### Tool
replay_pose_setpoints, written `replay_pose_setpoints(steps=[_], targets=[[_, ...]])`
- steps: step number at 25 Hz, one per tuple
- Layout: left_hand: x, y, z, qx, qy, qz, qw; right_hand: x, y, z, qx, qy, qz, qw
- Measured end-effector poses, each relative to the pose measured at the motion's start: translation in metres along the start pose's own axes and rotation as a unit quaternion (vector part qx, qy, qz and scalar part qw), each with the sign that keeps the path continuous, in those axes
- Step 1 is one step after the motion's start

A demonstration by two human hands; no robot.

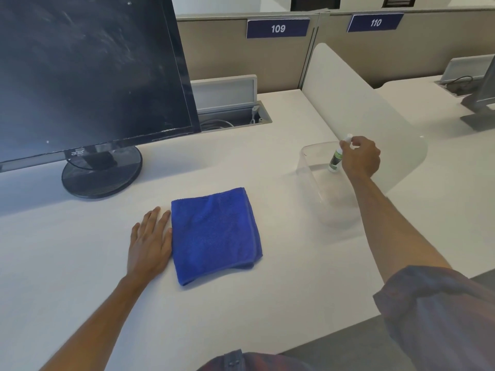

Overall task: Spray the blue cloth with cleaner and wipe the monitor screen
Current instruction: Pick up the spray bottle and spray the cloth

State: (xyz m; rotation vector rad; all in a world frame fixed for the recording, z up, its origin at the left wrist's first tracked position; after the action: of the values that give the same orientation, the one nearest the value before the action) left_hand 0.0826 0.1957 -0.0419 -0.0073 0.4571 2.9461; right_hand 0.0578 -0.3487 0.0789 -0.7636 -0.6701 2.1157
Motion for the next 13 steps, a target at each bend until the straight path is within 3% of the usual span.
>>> replay_pose_setpoints(steps=[6,13], targets=[[0.000,-0.001,0.000,0.003,0.000,0.002,1.000,0.006,-0.011,0.008,-0.054,0.052,0.055,0.996],[0.000,-0.001,-0.001,0.002,-0.003,0.006,1.000,0.050,-0.070,0.050,-0.241,0.075,0.195,0.948]])
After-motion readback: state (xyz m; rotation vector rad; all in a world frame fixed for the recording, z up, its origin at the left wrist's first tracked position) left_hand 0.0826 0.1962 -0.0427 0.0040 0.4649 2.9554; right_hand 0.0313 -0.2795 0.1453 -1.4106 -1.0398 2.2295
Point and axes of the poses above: each hand's wrist, its own x-axis away from the middle knuckle, its own z-axis out of the back of the hand, y = z × x, the point moved 7 cm from there along -x, towards the middle knuckle, and after that the axes turned 6 degrees about z, right-handed, at the moved point
